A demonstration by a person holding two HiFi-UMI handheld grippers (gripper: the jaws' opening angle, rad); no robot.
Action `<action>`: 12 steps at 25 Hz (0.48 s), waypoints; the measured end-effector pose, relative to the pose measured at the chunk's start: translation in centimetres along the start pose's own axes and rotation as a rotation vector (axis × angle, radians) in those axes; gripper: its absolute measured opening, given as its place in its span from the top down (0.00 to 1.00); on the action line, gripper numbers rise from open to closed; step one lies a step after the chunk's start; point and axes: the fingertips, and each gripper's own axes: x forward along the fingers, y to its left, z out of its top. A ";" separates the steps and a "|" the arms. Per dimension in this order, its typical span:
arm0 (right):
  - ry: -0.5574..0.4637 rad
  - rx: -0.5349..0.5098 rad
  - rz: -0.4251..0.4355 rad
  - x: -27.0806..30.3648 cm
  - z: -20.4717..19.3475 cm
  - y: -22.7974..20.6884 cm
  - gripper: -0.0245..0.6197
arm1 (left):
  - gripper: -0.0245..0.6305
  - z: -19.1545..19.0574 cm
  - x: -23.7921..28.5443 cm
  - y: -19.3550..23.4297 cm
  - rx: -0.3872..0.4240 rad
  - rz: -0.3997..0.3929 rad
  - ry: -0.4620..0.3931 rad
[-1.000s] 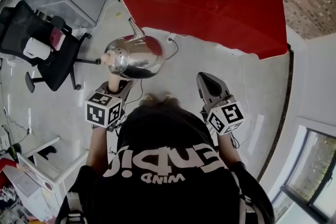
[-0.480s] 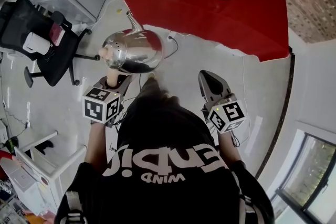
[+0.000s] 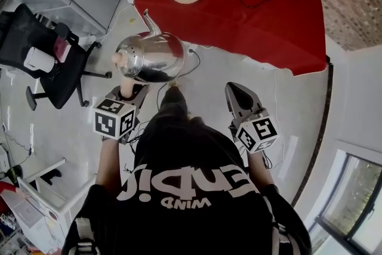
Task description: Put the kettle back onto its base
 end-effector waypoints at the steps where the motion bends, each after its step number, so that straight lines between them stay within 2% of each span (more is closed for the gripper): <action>1: -0.002 -0.001 0.000 0.3 0.2 -0.1 0.93 | 0.87 0.3 0.2 0.2 0.001 -0.001 -0.001; 7: 0.000 0.008 -0.009 2.4 0.6 -1.2 0.93 | 0.87 1.7 1.7 1.9 0.010 -0.005 0.013; 12: 0.009 0.012 -0.009 5.0 1.5 -2.0 0.93 | 0.87 3.7 3.2 3.6 -0.014 -0.029 0.013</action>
